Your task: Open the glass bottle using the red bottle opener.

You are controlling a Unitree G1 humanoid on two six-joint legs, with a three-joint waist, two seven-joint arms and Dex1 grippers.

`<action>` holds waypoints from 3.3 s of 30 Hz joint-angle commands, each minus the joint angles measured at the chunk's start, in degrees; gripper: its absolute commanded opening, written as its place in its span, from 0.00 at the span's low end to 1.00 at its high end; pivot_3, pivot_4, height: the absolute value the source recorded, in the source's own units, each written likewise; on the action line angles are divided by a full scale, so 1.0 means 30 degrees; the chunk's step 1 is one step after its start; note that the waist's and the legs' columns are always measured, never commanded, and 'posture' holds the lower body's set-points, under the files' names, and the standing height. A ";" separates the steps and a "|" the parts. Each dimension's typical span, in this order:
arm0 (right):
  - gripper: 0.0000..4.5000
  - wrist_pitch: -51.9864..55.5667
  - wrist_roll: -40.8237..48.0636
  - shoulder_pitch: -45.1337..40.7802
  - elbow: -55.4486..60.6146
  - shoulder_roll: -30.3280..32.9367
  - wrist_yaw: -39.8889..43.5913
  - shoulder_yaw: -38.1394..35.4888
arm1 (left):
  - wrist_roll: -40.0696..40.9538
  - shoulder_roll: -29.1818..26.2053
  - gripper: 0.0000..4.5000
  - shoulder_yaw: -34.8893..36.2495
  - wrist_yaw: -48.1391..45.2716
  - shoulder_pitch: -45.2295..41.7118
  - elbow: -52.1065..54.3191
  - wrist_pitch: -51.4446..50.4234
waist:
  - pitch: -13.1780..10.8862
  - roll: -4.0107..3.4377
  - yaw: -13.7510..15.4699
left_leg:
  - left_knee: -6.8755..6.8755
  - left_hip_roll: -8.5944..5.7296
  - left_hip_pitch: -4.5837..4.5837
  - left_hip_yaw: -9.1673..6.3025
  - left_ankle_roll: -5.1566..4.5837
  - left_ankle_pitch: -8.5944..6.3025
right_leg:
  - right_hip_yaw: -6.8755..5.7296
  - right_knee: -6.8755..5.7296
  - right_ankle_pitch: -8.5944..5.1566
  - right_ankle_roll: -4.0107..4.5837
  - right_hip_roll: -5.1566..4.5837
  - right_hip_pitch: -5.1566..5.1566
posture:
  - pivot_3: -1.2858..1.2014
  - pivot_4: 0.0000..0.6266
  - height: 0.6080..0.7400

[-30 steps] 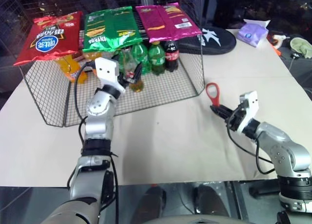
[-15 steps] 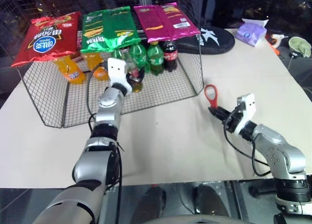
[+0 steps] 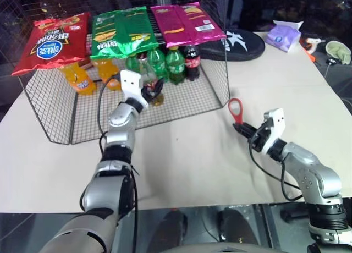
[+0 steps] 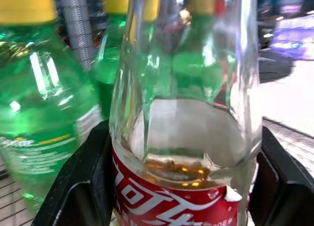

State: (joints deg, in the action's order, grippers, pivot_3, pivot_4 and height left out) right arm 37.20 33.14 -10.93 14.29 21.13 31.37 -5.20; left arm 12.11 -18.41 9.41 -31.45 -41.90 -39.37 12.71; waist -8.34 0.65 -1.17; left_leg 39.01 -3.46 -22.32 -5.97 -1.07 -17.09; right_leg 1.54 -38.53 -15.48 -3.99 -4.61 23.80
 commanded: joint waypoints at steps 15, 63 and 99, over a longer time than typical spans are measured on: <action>0.00 -0.2636 -0.0057 -0.0006 0.2080 -0.0083 0.0400 -0.0551 | 0.4086 -0.0834 0.60 -0.2717 -0.3655 0.6647 1.5338 -0.9685 | 0.0001 -0.0007 0.0055 | 0.0034 0.0018 0.0000 -0.0010 0.0000 0.0000 | 0.0003 -0.0027 0.0000 0.0000 0.0009 -0.0007 | 0.52 0.24 1.00; 0.00 -0.4107 -0.1163 0.0756 0.2711 0.0060 0.1249 0.1391 | 0.4797 -0.0502 0.99 -0.2533 -0.2475 0.9518 1.9391 -0.9150 | 0.0001 -0.0015 0.0136 | 0.0022 0.0027 0.0076 0.0018 0.0000 -0.0001 | 0.0024 -0.0017 -0.0001 0.0001 0.0014 -0.0069 | 0.52 0.24 1.00; 0.00 -0.4241 -0.1214 0.0086 0.1962 0.0039 0.1549 0.1402 | 0.4033 0.0015 0.25 -0.2711 -0.3526 1.0168 1.7240 -0.5186 | 0.0006 -0.0019 0.0200 | 0.0019 0.0027 0.0114 0.0020 -0.0001 -0.0002 | 0.0021 -0.0004 -0.0001 0.0001 0.0013 -0.0118 | 0.52 0.24 1.00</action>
State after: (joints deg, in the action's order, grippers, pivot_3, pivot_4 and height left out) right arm 25.85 29.35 -9.90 19.18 21.10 35.59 -0.47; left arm 25.32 -18.38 1.79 -41.72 -12.06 13.84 -3.37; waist -8.32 0.59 -0.57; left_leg 39.07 -3.38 -21.97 -5.91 -1.07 -17.10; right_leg 1.61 -38.54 -15.48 -3.99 -4.57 23.44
